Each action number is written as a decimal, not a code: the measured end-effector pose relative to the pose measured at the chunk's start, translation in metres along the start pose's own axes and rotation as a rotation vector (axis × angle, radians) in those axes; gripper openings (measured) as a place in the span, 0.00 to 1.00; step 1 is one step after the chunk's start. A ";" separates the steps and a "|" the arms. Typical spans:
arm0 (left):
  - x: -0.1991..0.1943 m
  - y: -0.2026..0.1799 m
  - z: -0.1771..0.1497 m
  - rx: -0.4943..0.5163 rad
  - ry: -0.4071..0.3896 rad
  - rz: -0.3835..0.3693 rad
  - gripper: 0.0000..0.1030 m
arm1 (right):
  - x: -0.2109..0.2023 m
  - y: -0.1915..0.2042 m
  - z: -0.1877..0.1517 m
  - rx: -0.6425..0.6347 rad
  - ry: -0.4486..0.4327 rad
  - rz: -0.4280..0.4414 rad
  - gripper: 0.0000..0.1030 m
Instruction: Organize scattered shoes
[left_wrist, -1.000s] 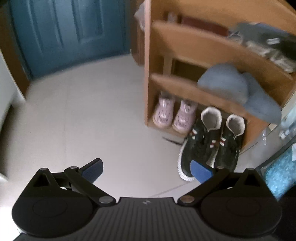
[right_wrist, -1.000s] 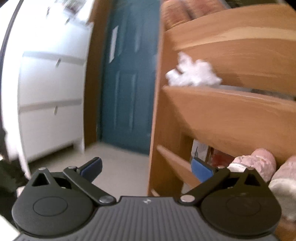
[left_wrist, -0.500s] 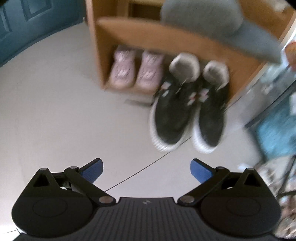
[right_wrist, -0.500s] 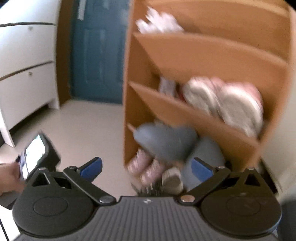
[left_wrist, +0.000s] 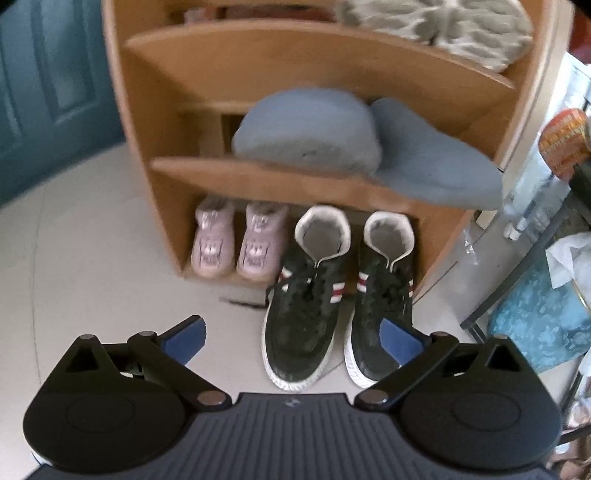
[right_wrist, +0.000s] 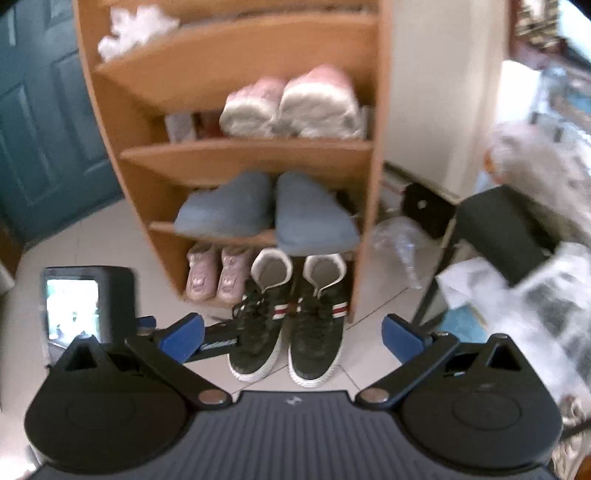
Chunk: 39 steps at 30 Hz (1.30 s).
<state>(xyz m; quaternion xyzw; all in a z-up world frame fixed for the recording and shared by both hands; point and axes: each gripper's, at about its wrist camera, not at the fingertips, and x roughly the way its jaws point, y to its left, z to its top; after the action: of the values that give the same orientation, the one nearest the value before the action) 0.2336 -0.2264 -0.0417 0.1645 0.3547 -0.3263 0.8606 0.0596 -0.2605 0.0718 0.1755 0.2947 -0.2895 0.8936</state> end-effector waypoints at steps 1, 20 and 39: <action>-0.004 0.000 0.001 0.018 -0.012 0.008 1.00 | -0.006 0.001 0.001 -0.017 -0.006 -0.005 0.99; -0.105 -0.010 0.059 -0.007 -0.187 0.085 1.00 | -0.060 -0.009 0.040 -0.176 -0.104 0.074 0.99; -0.122 -0.003 0.044 0.013 -0.155 0.210 1.00 | -0.035 -0.007 0.054 -0.225 -0.123 0.187 0.99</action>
<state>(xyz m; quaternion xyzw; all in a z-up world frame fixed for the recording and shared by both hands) 0.1887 -0.1967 0.0760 0.1807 0.2656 -0.2485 0.9138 0.0554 -0.2779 0.1340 0.0831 0.2524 -0.1804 0.9470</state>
